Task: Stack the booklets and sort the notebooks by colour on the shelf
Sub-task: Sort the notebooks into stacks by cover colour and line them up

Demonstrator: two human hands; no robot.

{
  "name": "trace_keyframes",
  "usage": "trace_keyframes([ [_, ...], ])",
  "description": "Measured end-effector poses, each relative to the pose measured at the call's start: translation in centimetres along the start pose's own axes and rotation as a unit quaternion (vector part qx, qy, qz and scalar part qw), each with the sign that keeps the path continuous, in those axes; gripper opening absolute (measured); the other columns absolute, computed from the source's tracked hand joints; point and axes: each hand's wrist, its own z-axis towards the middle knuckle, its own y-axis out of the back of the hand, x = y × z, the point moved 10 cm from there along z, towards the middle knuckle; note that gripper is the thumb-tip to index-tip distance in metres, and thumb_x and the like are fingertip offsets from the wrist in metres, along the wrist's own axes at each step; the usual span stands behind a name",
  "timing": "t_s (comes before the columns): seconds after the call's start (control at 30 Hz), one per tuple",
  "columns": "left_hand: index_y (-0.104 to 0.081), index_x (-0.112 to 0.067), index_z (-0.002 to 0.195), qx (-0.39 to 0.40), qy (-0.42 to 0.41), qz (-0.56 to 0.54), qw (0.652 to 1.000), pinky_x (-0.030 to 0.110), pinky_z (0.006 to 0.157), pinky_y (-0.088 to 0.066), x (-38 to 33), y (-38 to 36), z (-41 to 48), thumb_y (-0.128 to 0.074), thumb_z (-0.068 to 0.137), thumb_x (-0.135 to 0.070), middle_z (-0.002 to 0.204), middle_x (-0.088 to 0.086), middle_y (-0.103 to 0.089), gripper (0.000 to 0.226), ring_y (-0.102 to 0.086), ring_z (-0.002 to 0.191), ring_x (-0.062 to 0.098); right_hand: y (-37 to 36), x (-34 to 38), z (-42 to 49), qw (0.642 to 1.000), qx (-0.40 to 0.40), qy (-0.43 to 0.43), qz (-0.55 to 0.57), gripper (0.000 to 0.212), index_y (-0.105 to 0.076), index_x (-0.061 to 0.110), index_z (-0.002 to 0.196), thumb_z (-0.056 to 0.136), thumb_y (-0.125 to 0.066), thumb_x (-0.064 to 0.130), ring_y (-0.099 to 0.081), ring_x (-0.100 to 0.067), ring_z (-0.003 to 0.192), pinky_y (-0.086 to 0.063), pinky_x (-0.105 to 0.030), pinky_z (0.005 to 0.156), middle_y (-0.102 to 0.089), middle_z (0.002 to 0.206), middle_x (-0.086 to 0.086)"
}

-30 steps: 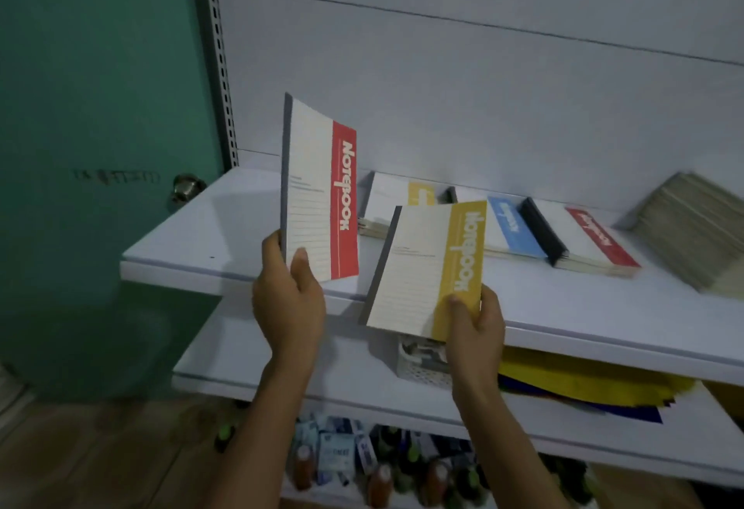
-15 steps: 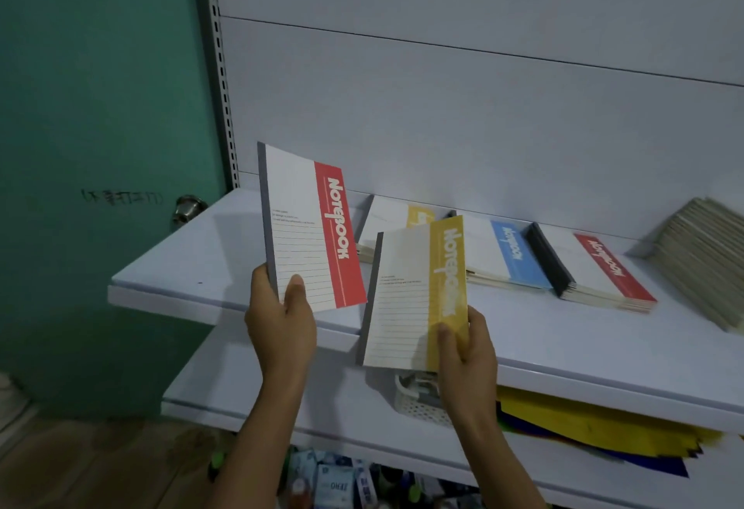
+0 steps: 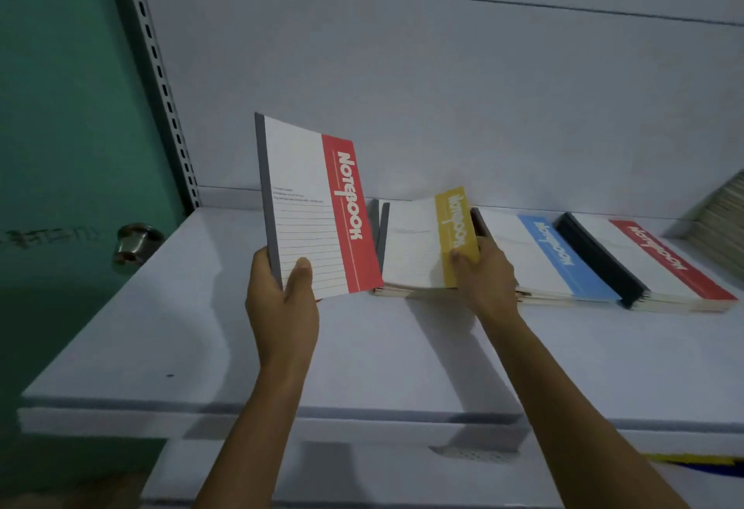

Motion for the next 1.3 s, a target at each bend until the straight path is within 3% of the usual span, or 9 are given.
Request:
trace_keyframes([
  [0.17, -0.054, -0.034, 0.109, 0.030, 0.063, -0.056, 0.996, 0.016, 0.061, -0.055, 3.7, -0.7, 0.5, -0.057, 0.092, -0.010, 0.103, -0.019, -0.064, 0.029, -0.066, 0.090, 0.004, 0.2, 1.2, -1.1, 0.987, -0.110, 0.067, -0.092, 0.026, -0.056, 0.014, 0.113, 0.089, -0.056, 0.024, -0.058, -0.023, 0.091, -0.045, -0.033, 0.070, -0.063, 0.099, -0.003],
  [0.3, -0.057, -0.037, 0.101, 0.039, 0.106, -0.089, 0.990, 0.015, 0.058, -0.054, 5.5, -1.2, 1.1, -0.055, 0.093, -0.008, 0.093, -0.025, -0.069, 0.030, -0.066, 0.088, -0.001, -1.0, -0.3, -1.0, 0.986, -0.109, 0.049, -0.113, 0.026, -0.058, 0.013, 0.116, 0.092, -0.054, 0.023, -0.051, -0.024, 0.106, -0.039, -0.030, 0.076, -0.054, 0.114, -0.006],
  [0.6, -0.056, -0.037, 0.101, 0.091, 0.099, -0.058, 0.989, 0.014, 0.060, -0.054, 5.1, -2.4, 0.7, -0.056, 0.092, -0.009, 0.094, -0.023, -0.069, 0.029, -0.066, 0.089, -0.002, -1.1, -0.9, -0.8, 0.991, -0.106, 0.048, -0.062, 0.026, -0.059, 0.009, 0.116, 0.097, -0.051, 0.024, -0.048, -0.014, 0.105, -0.030, -0.018, 0.076, -0.050, 0.122, -0.007],
  [0.67, -0.056, -0.038, 0.102, 0.080, 0.091, -0.053, 0.991, 0.017, 0.064, -0.055, 4.5, -2.3, 0.2, -0.057, 0.092, -0.011, 0.099, -0.021, -0.067, 0.029, -0.066, 0.090, 0.002, -0.1, 0.4, -2.0, 0.990, -0.114, 0.081, -0.034, 0.029, -0.057, 0.006, 0.120, 0.098, -0.048, 0.022, -0.047, -0.016, 0.115, -0.031, -0.014, 0.085, -0.048, 0.127, -0.007],
  [0.73, -0.057, -0.038, 0.105, 0.062, 0.078, -0.052, 0.994, 0.016, 0.063, -0.054, 3.6, -2.3, -0.7, -0.058, 0.091, -0.016, 0.100, -0.020, -0.067, 0.026, -0.066, 0.091, 0.003, 1.2, 1.4, -4.1, 0.987, -0.110, 0.113, 0.036, 0.030, -0.057, 0.011, 0.121, 0.099, -0.047, 0.027, -0.049, -0.007, 0.112, -0.036, -0.008, 0.087, -0.052, 0.125, 0.000],
  [0.9, -0.057, -0.043, 0.097, 0.086, 0.066, -0.072, 0.992, 0.013, 0.058, -0.054, 0.5, -6.9, -5.6, -0.060, 0.091, -0.021, 0.090, -0.029, -0.068, 0.023, -0.064, 0.088, -0.006, 4.2, -0.8, -7.7, 0.971, 0.039, 0.025, 0.235, 0.035, -0.050, 0.041, 0.114, 0.082, -0.049, 0.057, -0.065, 0.008, 0.085, -0.048, -0.004, 0.061, -0.064, 0.089, 0.033],
  [1.03, -0.047, -0.042, 0.103, 0.137, 0.079, -0.082, 0.984, 0.011, 0.058, -0.052, -1.2, -12.5, -12.1, -0.061, 0.090, -0.019, 0.090, -0.027, -0.067, 0.029, -0.064, 0.086, -0.007, 11.0, -5.0, -9.1, 0.966, 0.005, 0.007, 0.259, 0.023, -0.055, 0.031, 0.107, 0.086, -0.060, 0.039, -0.069, -0.004, 0.075, -0.051, -0.010, 0.059, -0.071, 0.079, 0.017],
  [1.17, -0.045, -0.041, 0.102, 0.207, 0.097, -0.080, 0.970, 0.008, 0.054, -0.048, -1.4, -17.6, -18.6, -0.059, 0.091, -0.020, 0.088, -0.024, -0.069, 0.028, -0.065, 0.083, -0.008, 17.7, -10.1, -10.8, 0.965, -0.035, -0.014, 0.261, 0.014, -0.056, 0.026, 0.103, 0.090, -0.060, 0.031, -0.070, -0.009, 0.074, -0.055, -0.017, 0.060, -0.072, 0.081, 0.012],
  [1.3, -0.047, -0.039, 0.109, 0.294, 0.092, -0.047, 0.950, 0.019, 0.067, -0.056, -1.6, -22.5, -24.3, -0.059, 0.091, -0.021, 0.106, -0.015, -0.065, 0.028, -0.067, 0.093, 0.003, 24.1, -15.2, -12.2, 0.964, -0.098, -0.029, 0.246, 0.012, -0.058, 0.027, 0.104, 0.093, -0.058, 0.026, -0.069, -0.010, 0.074, -0.055, -0.023, 0.062, -0.072, 0.080, 0.004],
])
